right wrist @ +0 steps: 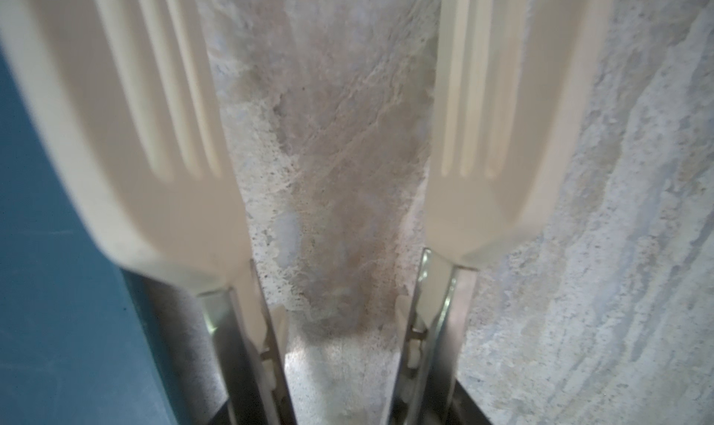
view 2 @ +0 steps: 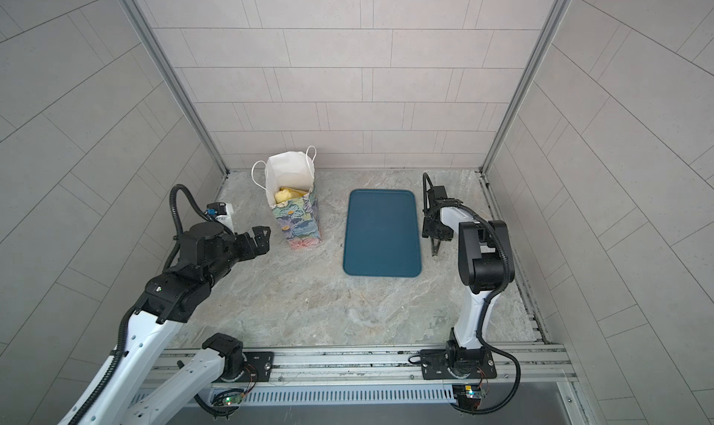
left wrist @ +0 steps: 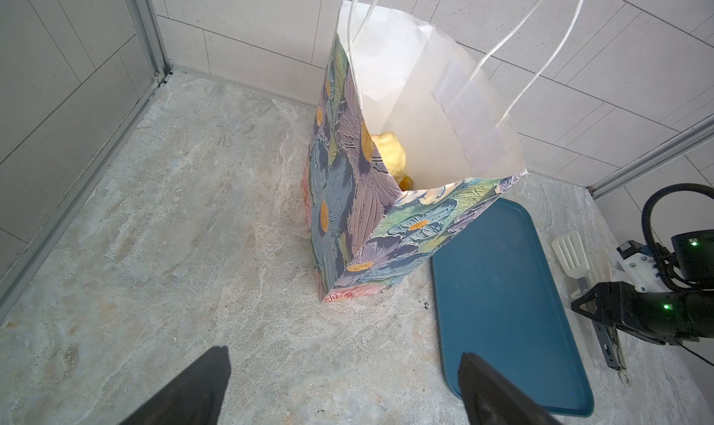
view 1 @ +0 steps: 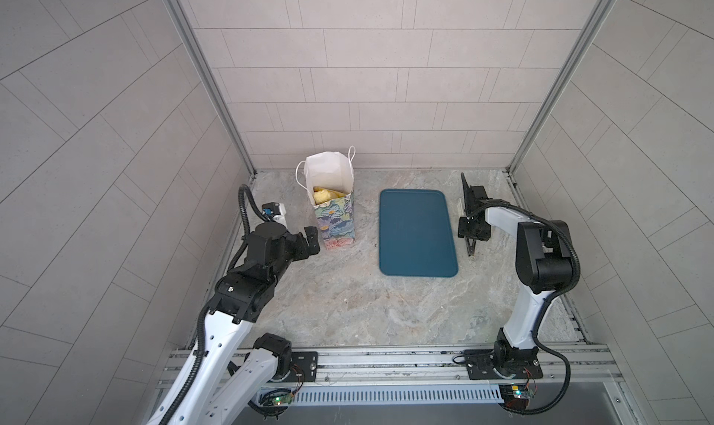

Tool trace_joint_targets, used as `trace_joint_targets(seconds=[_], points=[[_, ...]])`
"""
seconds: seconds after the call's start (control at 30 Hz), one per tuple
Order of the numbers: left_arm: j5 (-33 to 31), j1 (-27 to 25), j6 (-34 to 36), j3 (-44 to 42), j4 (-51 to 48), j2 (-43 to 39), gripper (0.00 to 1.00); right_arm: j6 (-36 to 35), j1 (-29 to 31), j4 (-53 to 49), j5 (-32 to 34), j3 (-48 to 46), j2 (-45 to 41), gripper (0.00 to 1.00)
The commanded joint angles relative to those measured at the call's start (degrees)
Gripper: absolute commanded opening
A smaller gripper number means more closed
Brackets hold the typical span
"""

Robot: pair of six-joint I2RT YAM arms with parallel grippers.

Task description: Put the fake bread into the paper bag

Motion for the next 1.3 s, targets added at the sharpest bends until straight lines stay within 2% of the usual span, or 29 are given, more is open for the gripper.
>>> trace_joint_targets(seconds=[0.0,0.27,0.7,1.27], points=[[-0.7,-0.3,-0.2,-0.8,-0.6,-0.6,1.00,-0.3,-0.5,-0.9,-0.6,0.9,1.1,0.59],[-0.7,-0.3,-0.2,-0.9,-0.5,-0.3,1.00,-0.8,-0.5,-0.4,-0.9,0.2,-0.7,0.64],[-0.6,-0.3,-0.2,-1.1,-0.3,-0.2,1.00,-0.7,-0.4,-0.2,-0.7,-0.7,-2.9,0.68],[-0.1,-0.3,0.5,-0.4,0.4,0.7,1.00,-2.3,-0.3,3.7,0.3,-6.2,-7.8,0.76]])
